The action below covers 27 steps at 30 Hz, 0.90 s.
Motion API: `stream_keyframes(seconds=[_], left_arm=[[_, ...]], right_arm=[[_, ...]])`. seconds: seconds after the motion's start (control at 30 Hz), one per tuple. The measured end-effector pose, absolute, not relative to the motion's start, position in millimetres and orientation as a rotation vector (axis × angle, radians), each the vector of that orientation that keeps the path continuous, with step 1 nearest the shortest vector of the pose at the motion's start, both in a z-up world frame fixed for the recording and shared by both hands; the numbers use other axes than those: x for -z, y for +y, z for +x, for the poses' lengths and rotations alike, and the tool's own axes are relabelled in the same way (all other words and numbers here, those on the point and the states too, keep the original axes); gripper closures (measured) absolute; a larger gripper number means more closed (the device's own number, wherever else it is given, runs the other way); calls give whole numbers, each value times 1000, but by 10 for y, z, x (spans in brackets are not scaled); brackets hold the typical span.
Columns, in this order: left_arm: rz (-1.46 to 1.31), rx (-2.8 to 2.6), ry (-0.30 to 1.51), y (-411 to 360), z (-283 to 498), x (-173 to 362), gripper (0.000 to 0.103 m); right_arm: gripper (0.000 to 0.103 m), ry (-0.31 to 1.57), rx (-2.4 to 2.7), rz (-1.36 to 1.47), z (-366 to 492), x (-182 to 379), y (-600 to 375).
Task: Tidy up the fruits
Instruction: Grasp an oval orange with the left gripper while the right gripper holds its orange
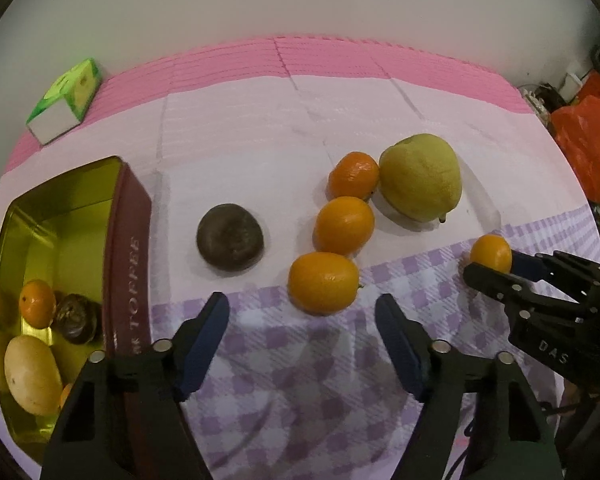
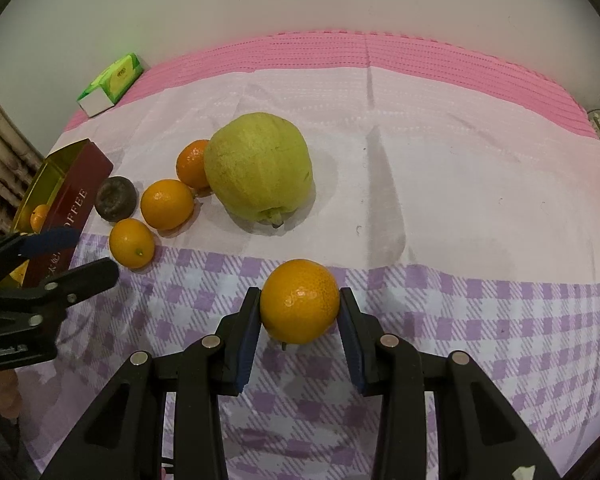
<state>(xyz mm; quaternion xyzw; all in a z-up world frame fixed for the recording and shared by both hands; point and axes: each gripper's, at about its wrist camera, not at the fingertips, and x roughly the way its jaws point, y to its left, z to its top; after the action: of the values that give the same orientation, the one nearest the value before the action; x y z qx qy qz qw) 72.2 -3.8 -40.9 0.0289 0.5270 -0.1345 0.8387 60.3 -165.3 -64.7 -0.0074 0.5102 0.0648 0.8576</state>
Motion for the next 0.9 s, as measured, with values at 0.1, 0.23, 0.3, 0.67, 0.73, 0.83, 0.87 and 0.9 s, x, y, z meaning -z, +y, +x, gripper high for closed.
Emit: stream_keyframes(seconds=[0.1, 0.23, 0.3, 0.67, 0.73, 0.83, 0.87, 0.9], left_arm=[[72, 295, 1123, -92, 750, 454, 37], [62, 302, 1140, -126, 800, 503, 38], [64, 306, 1144, -152, 827, 525, 39], [60, 316, 1160, -233, 923, 611, 58], [62, 314, 1158, -235, 925, 611, 58], [63, 315, 1158, -231, 925, 609, 58], [65, 317, 1158, -231, 921, 607, 58], [65, 318, 1157, -234, 920, 606, 58]], right_arm=[[68, 1074, -137, -10, 614, 655, -1654], [68, 1078, -137, -7, 609, 658, -1660], [68, 1082, -141, -6, 612, 662, -1658], [68, 1090, -143, 0, 634, 694, -1655], [68, 1091, -146, -1, 636, 696, -1656], [68, 1092, -147, -4, 633, 707, -1651], [68, 1093, -147, -2, 634, 705, -1651], [68, 1094, -148, 2, 635, 705, -1652]])
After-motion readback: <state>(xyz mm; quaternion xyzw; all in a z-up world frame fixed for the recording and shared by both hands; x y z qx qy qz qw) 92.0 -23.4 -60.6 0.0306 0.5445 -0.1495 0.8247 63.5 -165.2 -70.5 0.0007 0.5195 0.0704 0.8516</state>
